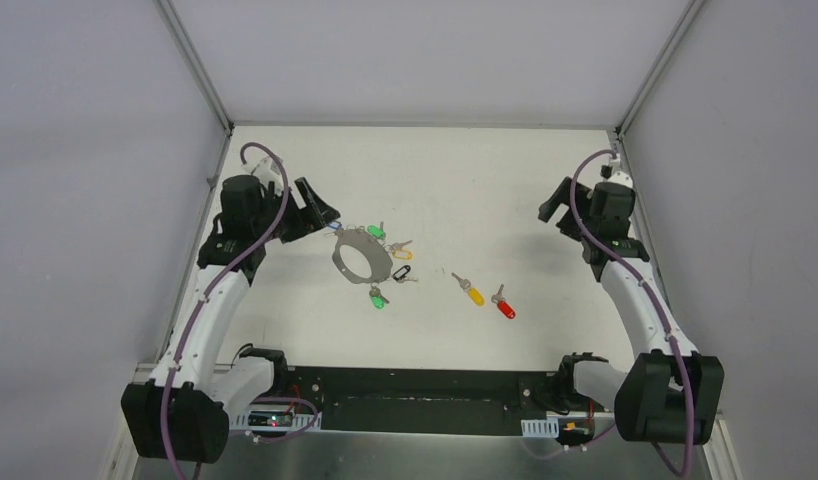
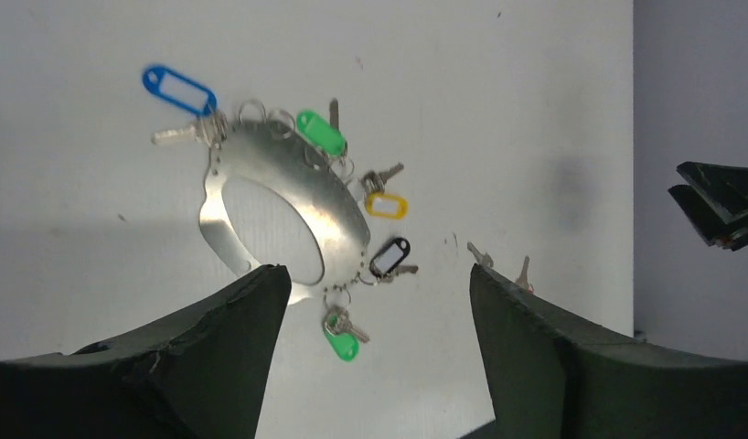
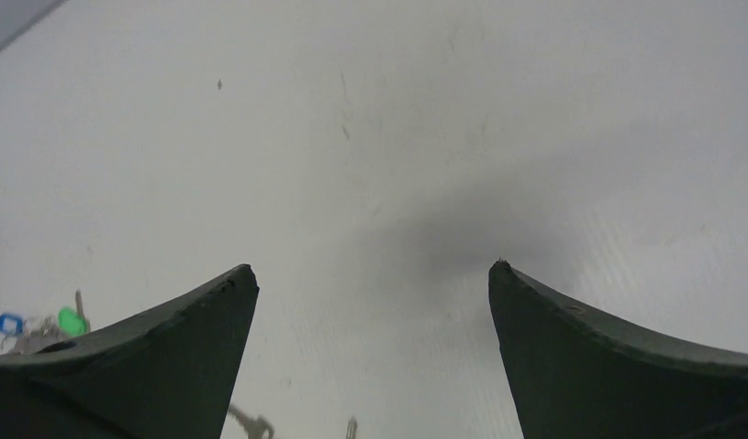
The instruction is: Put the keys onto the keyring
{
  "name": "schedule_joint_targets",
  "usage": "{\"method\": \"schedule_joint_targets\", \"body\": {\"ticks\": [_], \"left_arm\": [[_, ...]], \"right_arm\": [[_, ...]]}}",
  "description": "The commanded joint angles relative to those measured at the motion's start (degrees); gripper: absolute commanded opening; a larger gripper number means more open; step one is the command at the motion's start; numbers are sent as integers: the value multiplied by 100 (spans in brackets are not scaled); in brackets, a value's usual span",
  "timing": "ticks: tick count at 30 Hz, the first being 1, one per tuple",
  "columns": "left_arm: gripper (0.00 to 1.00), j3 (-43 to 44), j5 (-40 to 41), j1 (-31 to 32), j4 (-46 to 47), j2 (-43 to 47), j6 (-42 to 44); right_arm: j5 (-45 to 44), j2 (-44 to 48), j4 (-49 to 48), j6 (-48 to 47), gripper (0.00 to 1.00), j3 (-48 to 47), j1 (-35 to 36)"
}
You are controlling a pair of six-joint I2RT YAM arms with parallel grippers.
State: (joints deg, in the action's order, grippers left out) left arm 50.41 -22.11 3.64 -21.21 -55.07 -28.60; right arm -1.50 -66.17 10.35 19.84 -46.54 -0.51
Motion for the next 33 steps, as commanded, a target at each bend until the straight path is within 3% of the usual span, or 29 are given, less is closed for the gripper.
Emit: {"method": "schedule_joint_targets", "body": {"ticks": [1, 5, 10, 15, 21, 28, 33], "left_arm": [[74, -352, -1020, -16, -424, -453, -884], [71, -258, -1163, 36, -419, -1052, -875], [71, 10, -665, 542, -383, -1862, -779], [71, 292, -96, 1067, -305, -2811, -743], [74, 737, 142, 1613, -222, -3875, -604], [74, 639, 217, 1865, -233, -4339, -614], [73, 219, 194, 2114, -264, -4111, -880]], "right_arm": [[1212, 430, 1585, 978, 100, 524, -173], [1762, 630, 1747, 1156, 100, 881, -207], [2279, 715, 1600, 1136, 100, 1223, -210], [3833, 825, 800, 1128, 100, 1554, -212], [4301, 983, 660, 1066, 100, 1598, -212], [4794, 855, 801, 1018, 100, 1447, -212], [4855, 825, 739, 1142, 100, 1447, -212]]}}
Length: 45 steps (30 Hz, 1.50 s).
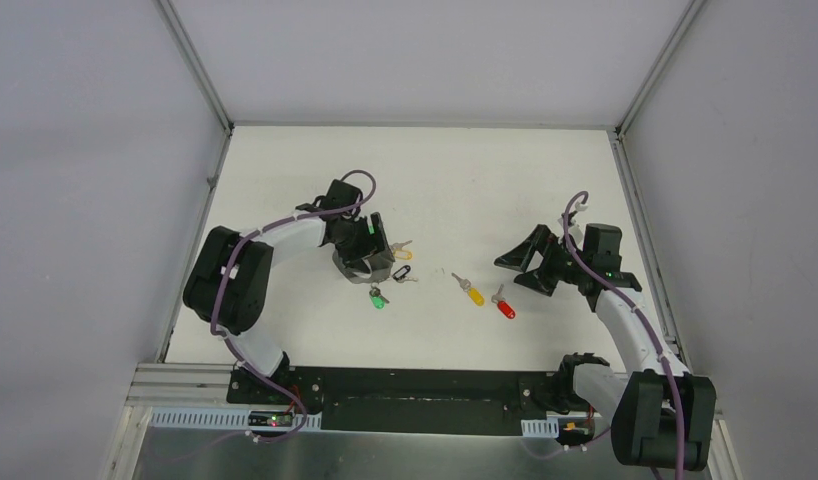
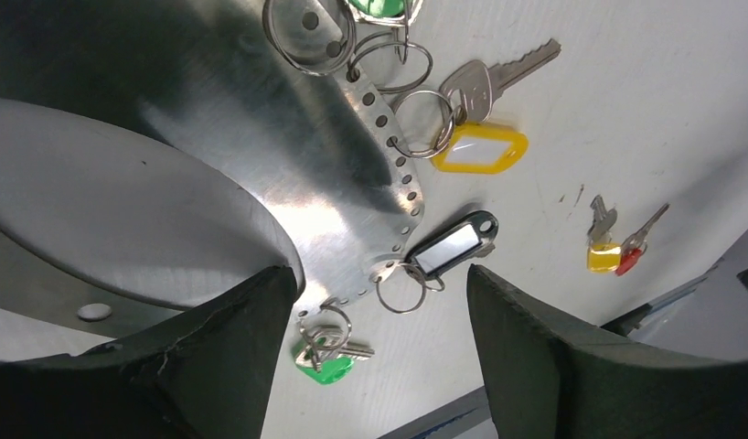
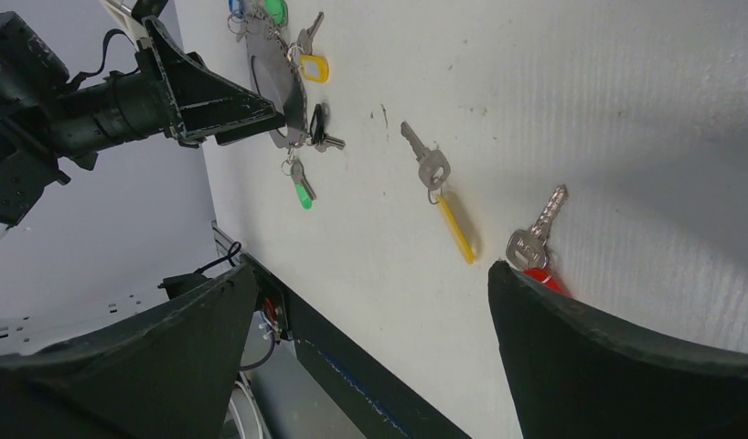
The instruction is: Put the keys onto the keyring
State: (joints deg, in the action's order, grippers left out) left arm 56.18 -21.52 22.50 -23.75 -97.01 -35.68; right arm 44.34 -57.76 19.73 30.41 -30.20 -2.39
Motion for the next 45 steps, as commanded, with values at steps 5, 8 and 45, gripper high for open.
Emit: {"method": "schedule_joint_targets", "body": {"ticks": [5, 8, 45], "left_arm": [[73, -876, 140, 708, 43, 623, -644], [73, -1073, 214, 1022, 85, 955, -954], [63, -2525, -714, -699, -635, 4199, -1103]], "right_arm": [[259, 7, -241, 190, 100, -215, -24], [270, -15, -241, 208, 100, -206, -24], [-2105, -2327, 1418, 75, 80, -2769, 3434]]}}
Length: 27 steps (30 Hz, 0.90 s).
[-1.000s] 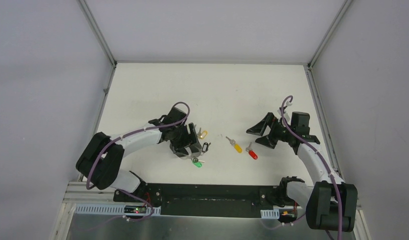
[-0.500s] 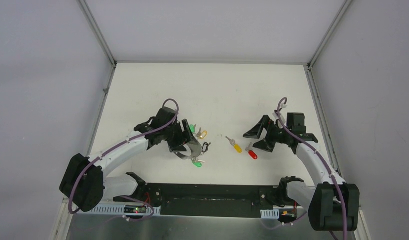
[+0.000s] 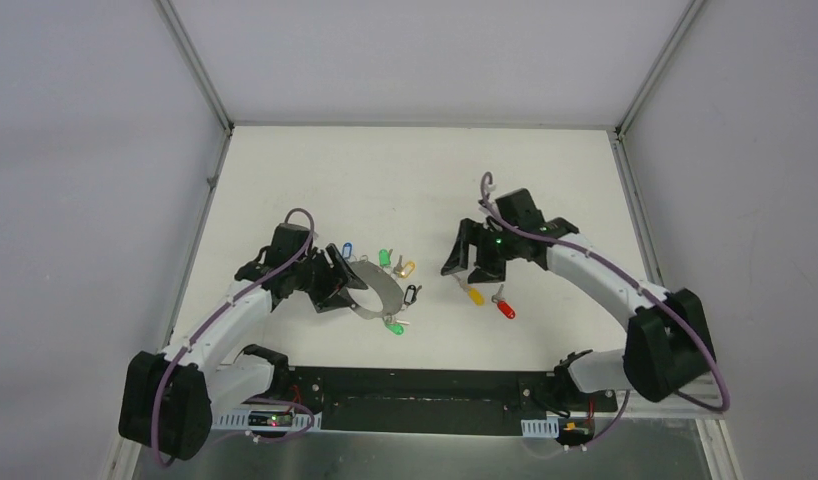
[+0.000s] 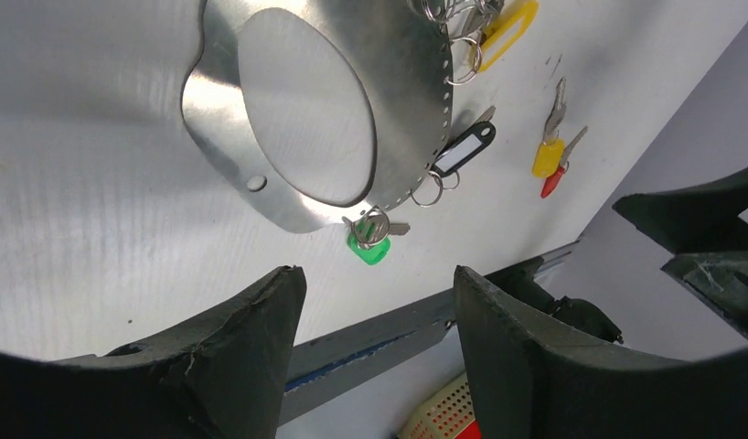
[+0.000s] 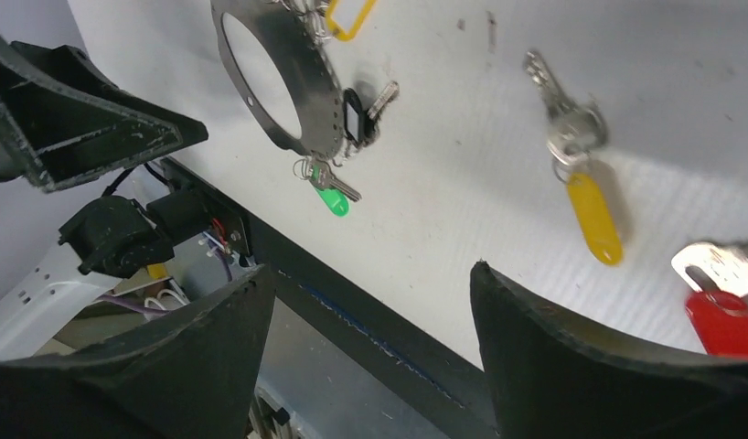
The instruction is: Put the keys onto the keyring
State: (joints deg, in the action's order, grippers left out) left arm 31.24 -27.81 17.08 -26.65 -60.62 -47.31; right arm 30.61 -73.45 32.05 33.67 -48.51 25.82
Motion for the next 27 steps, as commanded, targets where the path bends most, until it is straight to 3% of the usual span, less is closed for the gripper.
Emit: {"method": "schedule_joint_targets", "body": {"ticks": [1, 8, 17, 27], "left_arm": [[63, -4, 97, -181, -582, 703, 63], [62, -113, 426, -188, -1276, 1462, -66], [61, 3, 568, -188, -1491, 1780, -340], [60, 583, 915, -185, -1382, 1150, 188]], "right_arm": [[-820, -1067, 264, -307, 78, -1247, 783], [-1071, -2978, 914, -317, 67, -3087, 1652], [-984, -3589, 791, 135, 63, -4527, 1655], [-831, -3175, -526, 849, 63, -3387, 1654]]}}
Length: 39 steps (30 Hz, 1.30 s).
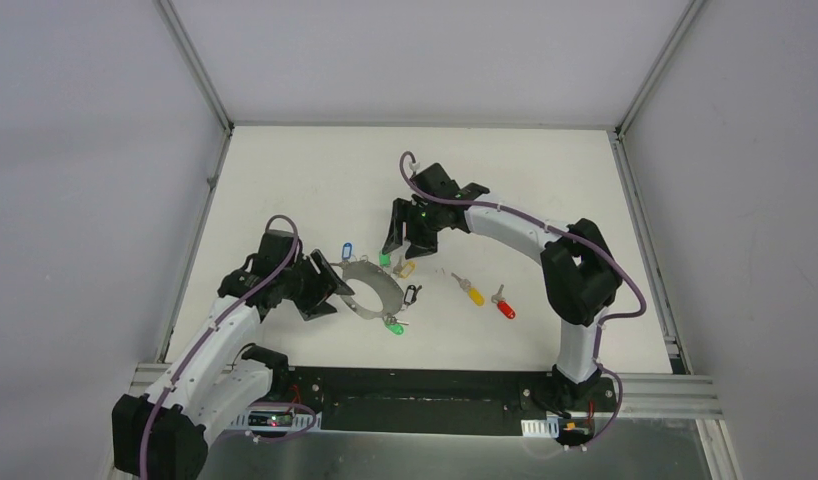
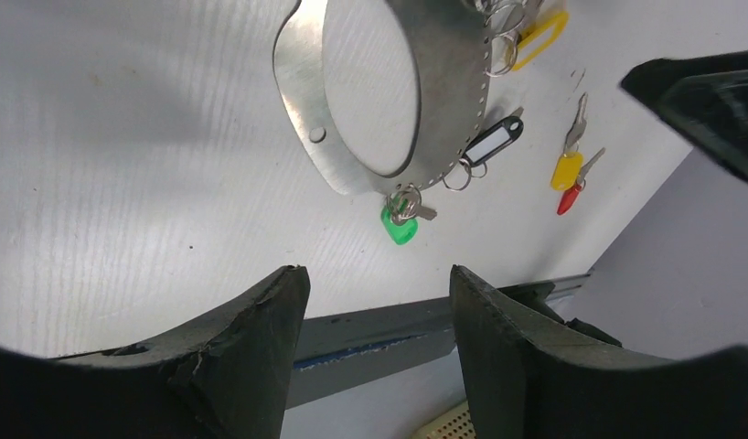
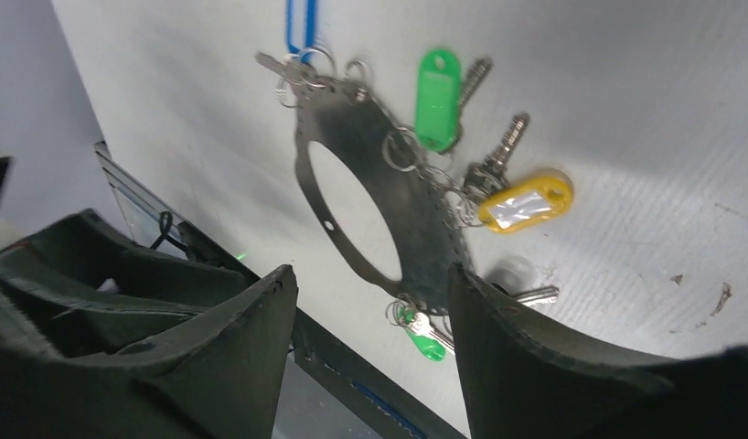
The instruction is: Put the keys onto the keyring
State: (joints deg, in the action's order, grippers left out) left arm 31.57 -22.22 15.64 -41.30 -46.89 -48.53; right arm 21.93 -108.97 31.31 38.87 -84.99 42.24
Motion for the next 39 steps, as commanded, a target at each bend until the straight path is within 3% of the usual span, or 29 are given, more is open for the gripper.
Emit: {"method": "schedule_joint_targets", "body": {"ticks": [1, 15, 23, 26, 39], "left_arm": [[60, 677, 415, -43, 58, -342, 427], [48, 1997, 1145, -43, -141, -2749, 1694], [44, 2555, 1566, -43, -142, -3585, 2068], [36, 2793, 1528, -43, -145, -3987, 2197], [31, 3316, 1351, -43, -36, -4899, 2307]], "right_arm": [[45, 370, -375, 270, 63, 214, 12], [368, 274, -511, 266, 65, 211, 4], [636, -14, -525, 226, 66, 63, -34], [751, -106, -465, 213, 66, -46, -40], [992, -376, -415, 191, 66, -228, -76]]}}
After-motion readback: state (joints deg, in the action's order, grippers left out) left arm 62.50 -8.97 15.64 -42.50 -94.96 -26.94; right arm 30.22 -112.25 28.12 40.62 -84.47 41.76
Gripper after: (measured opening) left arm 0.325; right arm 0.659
